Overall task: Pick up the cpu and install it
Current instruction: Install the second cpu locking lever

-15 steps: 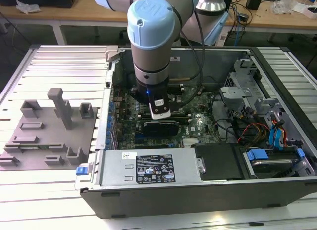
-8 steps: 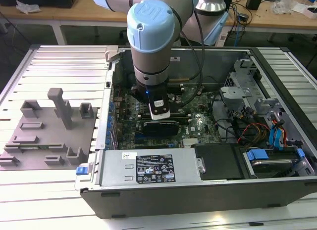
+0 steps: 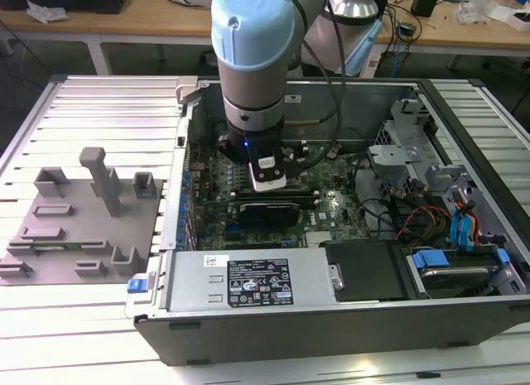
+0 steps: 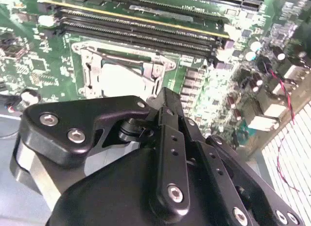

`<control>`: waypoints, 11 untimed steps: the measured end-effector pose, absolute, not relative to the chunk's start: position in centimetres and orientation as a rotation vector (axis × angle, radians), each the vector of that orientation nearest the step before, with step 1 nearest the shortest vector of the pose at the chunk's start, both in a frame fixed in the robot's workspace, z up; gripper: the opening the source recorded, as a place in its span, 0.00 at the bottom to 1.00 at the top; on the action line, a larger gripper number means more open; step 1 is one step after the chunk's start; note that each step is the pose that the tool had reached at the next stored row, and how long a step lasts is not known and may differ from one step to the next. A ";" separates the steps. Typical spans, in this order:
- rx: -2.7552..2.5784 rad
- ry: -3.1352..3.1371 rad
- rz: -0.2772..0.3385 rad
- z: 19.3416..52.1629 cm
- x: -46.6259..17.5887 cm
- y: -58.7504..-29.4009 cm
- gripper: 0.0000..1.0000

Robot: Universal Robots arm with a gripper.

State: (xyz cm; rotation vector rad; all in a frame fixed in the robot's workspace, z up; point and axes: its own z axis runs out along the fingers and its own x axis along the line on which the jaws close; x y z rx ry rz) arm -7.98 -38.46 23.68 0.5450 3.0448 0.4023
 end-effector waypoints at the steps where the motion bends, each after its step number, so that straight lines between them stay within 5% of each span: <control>1: 0.539 3.052 0.397 24.8 -7.4 -38.5 0.11; 6: 0.526 3.120 0.302 24.8 -5.1 -38.5 0.11; 11: 0.505 3.147 0.288 24.8 -4.1 -38.5 0.11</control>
